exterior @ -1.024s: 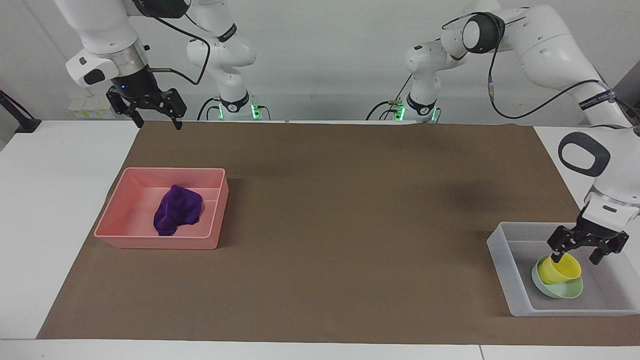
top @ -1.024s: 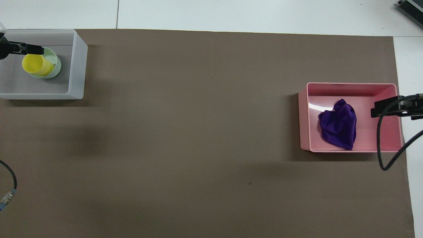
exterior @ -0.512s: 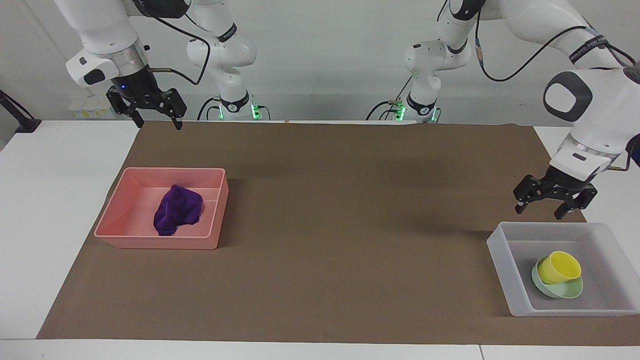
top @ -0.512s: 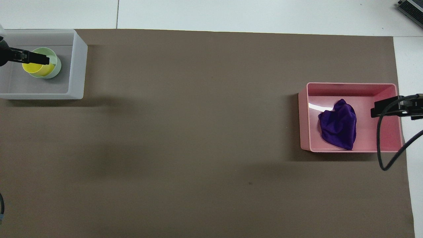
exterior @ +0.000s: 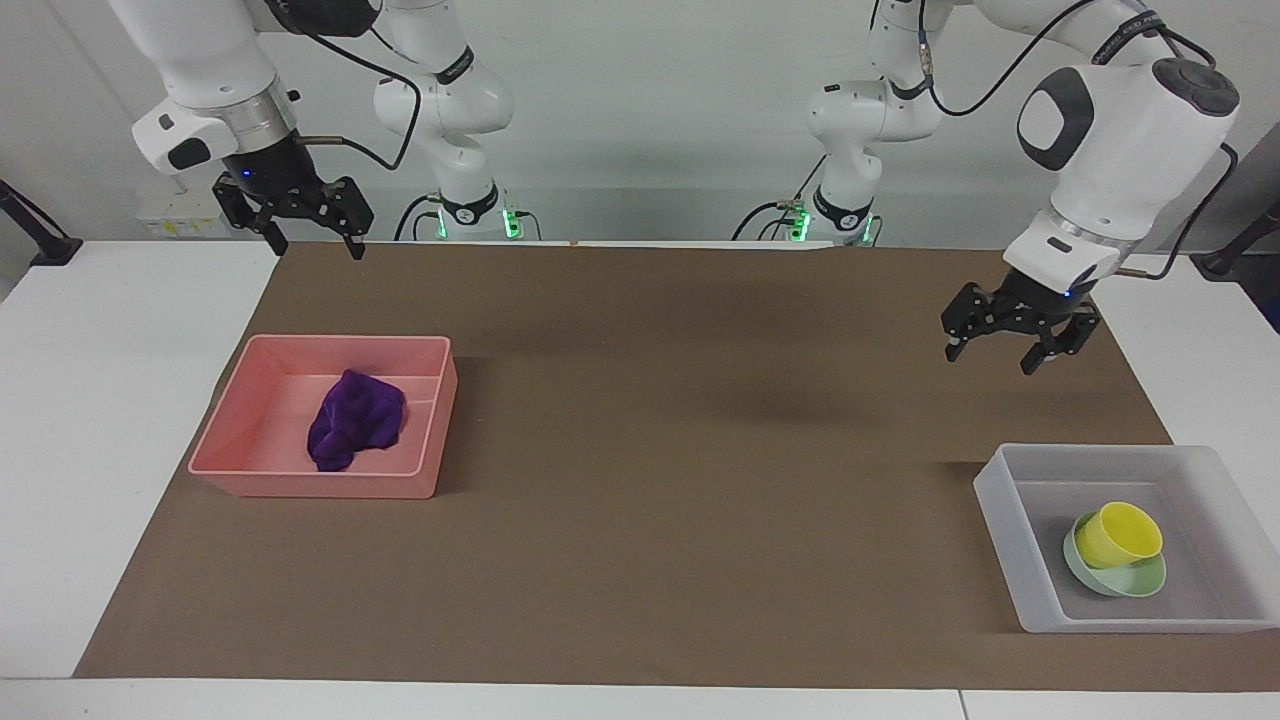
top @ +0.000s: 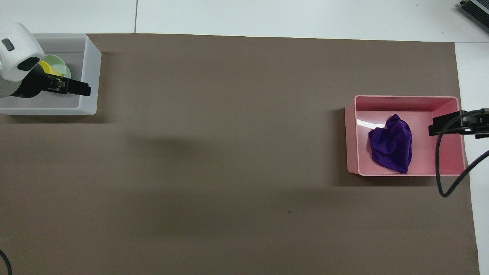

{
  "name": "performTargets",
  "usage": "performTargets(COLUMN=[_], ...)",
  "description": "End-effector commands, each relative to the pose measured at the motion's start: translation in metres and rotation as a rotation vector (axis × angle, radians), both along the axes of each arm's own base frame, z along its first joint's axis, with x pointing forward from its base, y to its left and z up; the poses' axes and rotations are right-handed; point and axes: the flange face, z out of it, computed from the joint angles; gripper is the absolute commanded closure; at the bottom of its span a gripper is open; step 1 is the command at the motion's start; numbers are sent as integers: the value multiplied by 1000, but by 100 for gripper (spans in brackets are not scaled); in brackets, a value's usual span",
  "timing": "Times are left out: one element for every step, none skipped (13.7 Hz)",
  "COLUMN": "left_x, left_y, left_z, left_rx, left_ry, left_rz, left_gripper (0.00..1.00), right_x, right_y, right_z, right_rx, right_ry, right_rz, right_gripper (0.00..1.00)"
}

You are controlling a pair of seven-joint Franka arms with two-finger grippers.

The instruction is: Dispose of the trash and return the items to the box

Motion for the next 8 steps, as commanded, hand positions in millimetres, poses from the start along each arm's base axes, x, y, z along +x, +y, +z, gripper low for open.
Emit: performTargets(left_x=[-21,-23,-25,-25,-23,-21,-21,-25], left_y=[0,3,5,6,8,9,7,9], left_z=[7,8,10,20,26,36,35,31], left_rx=[5,8,21,74,114,109,108,110], left_ry=[40,54,68,63,67,57,69,85], left_rz=[12,13,12,-2,-9,-6,-8,0], left_gripper=[0,0,0,0,0,0,0,0], right_x=[-8,-8,-8,-8,-9,-8,-8,-8], right_y=[-4,-4,-4,-4,-4,-4,-4,-4], right_z=[0,0,0,0,0,-1,0,0], right_rx=[-13,-13,-13,-13,-13,-13,-13,-13], right_ry=[-1,-1,-1,0,0,2,0,0], right_rz=[18,18,18,18,18,20,21,20], right_gripper=[0,0,0,0,0,0,0,0])
